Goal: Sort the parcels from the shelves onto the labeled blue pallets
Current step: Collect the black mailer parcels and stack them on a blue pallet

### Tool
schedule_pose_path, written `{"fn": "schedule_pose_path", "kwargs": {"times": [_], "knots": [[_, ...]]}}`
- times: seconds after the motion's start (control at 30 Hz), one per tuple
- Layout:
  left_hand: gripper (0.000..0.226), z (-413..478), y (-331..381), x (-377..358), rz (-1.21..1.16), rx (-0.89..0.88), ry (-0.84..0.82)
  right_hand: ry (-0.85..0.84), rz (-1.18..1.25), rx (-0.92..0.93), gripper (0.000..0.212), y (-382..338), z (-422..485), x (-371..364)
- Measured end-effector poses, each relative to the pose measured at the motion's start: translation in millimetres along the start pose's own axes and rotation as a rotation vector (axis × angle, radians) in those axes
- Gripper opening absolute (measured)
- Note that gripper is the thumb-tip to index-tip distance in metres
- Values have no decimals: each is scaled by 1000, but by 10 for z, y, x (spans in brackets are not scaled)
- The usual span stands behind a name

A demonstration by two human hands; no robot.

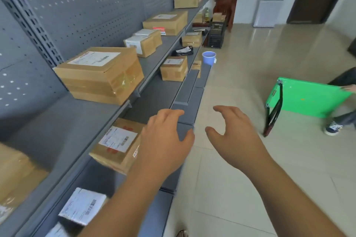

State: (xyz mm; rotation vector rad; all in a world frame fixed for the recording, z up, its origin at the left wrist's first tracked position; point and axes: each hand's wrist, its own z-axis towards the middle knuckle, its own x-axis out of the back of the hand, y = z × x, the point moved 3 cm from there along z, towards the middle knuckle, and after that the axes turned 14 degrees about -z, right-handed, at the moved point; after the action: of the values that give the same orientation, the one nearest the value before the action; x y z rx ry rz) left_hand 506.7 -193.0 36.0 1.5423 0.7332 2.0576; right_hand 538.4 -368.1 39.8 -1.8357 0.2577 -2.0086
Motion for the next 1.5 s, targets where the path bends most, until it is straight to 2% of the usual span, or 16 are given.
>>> {"fn": "schedule_pose_path", "kwargs": {"times": [0.3,0.5,0.63,0.87,1.07,1.5], "knots": [[52,1535,206,-631,5,-191,-171,82,-72,-192,58,413,1164,103],[48,2331,308,-1206,-88,-202,-265,81,-76,-314,57,908,1798,104],[49,2867,448,-1689,-53,-217,-283,66,-69,-346,56,1345,2307,97],[49,3837,960,-2473,-19,-209,-265,13,-51,-326,57,2259,3349,362],[48,4573,1244,-2880,-24,-160,-217,5,-52,-253,56,2716,4248,549],[47,6607,1026,-3508,-53,-128,-164,-72,-90,-197,56,3162,6408,163]]}}
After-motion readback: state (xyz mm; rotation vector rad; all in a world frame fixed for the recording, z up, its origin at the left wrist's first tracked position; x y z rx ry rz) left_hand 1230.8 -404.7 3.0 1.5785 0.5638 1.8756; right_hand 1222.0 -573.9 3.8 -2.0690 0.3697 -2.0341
